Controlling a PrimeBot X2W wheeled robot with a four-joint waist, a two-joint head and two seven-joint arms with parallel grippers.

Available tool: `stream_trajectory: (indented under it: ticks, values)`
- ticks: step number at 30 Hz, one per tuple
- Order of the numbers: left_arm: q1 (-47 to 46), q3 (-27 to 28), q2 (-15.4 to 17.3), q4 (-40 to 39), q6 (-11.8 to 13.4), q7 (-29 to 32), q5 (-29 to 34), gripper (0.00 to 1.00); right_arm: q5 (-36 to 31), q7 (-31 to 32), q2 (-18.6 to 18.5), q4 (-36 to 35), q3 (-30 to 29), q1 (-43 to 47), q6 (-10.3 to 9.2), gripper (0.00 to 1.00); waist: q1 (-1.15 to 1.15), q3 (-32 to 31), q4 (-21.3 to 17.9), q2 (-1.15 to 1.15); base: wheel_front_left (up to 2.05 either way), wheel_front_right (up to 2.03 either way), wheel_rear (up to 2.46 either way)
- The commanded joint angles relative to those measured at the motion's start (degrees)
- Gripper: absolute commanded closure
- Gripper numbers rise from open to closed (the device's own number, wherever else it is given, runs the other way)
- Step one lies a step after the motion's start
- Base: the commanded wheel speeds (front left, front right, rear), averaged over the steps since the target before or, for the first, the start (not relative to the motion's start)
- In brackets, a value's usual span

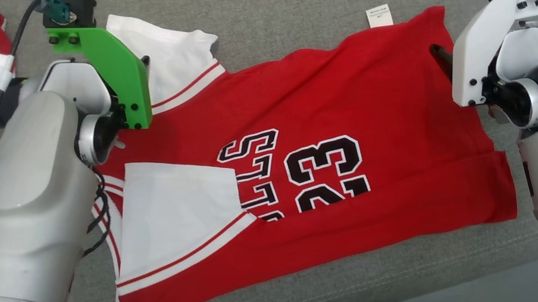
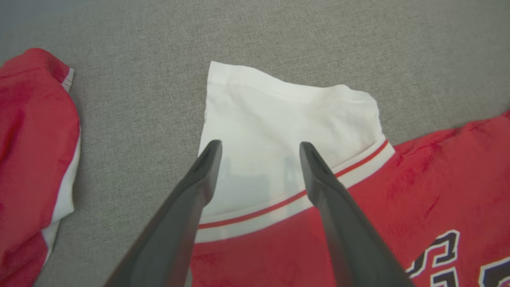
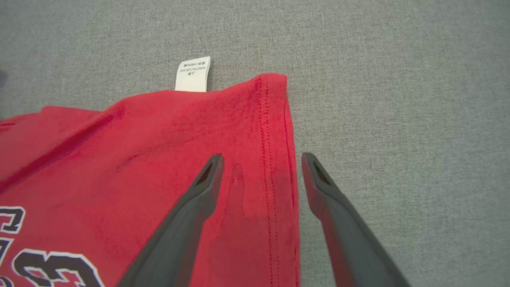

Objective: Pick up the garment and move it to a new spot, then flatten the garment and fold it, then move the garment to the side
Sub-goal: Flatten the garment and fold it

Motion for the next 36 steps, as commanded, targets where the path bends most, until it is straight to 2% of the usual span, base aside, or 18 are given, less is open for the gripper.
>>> stream_trajectory:
  ticks: [1, 4, 13, 20, 23, 25, 28, 30, 36]
  values:
    - [-1.7, -0.3, 0.8, 1.1, -0.4, 0.2, 1.0, 0.00, 0.5, 0.0, 0.0, -0.4, 0.0, -1.1, 0.00, 0.00, -0.01, 2.9, -2.9, 0.00, 0.00, 0.00, 0.00]
    - [-4.0, -0.8, 1.3, 3.6, -0.6, 0.2, 1.8, 0.00, 1.3, 0.2, -0.1, -0.3, 0.2, -2.1, 0.00, 0.00, -0.01, 3.6, -4.0, 0.00, 0.00, 0.00, 0.00]
    - [-10.2, -2.0, 3.2, 10.5, 2.3, 1.2, 4.7, 0.00, 5.1, 1.0, -0.1, 1.4, 1.0, -6.7, 0.00, 0.00, -0.01, 5.5, -5.8, 0.00, 0.00, 0.00, 0.00]
    - [-12.1, -3.0, 3.0, 13.4, 4.4, 0.0, 6.5, 0.00, 7.1, 1.9, -0.1, 3.5, 1.2, -9.0, 0.00, 0.00, -0.01, 6.0, -5.9, 0.00, 0.00, 0.00, 0.00]
    - [-12.7, -3.8, 3.0, 14.8, 5.1, -1.4, 7.5, 0.09, 7.1, 1.8, -0.1, 4.1, 1.0, -9.9, 0.00, 0.00, -0.01, 5.9, -6.0, 0.00, 0.00, 0.00, 0.00]
    - [-13.2, -4.7, 3.2, 15.5, 5.2, -2.6, 8.6, 0.18, 6.8, 1.3, -0.1, 4.2, 0.6, -10.4, 0.00, 0.00, -0.01, 5.9, -6.0, 0.00, 0.00, 0.00, 0.00]
    - [-13.5, -4.9, 3.0, 16.7, 4.6, -3.3, 8.7, 0.15, 7.4, 0.5, 0.0, 3.8, 0.3, -11.9, 0.00, 0.00, -0.01, 6.9, -6.2, 0.00, 0.00, 0.00, 0.00]
    - [-14.1, -4.8, 2.8, 17.3, 4.3, -3.8, 8.3, 0.05, 7.6, 0.3, -0.1, 3.8, 0.2, -13.1, 0.00, 0.00, -0.01, 7.9, -6.3, 0.00, 0.00, 0.00, 0.00]
    - [-14.4, -5.0, 1.3, 19.4, 3.7, -5.6, 7.7, 0.03, 7.8, -1.5, -0.1, 5.8, -0.4, -15.7, 0.00, 0.00, -0.01, 9.7, -5.8, 0.00, 0.00, 0.00, 0.00]
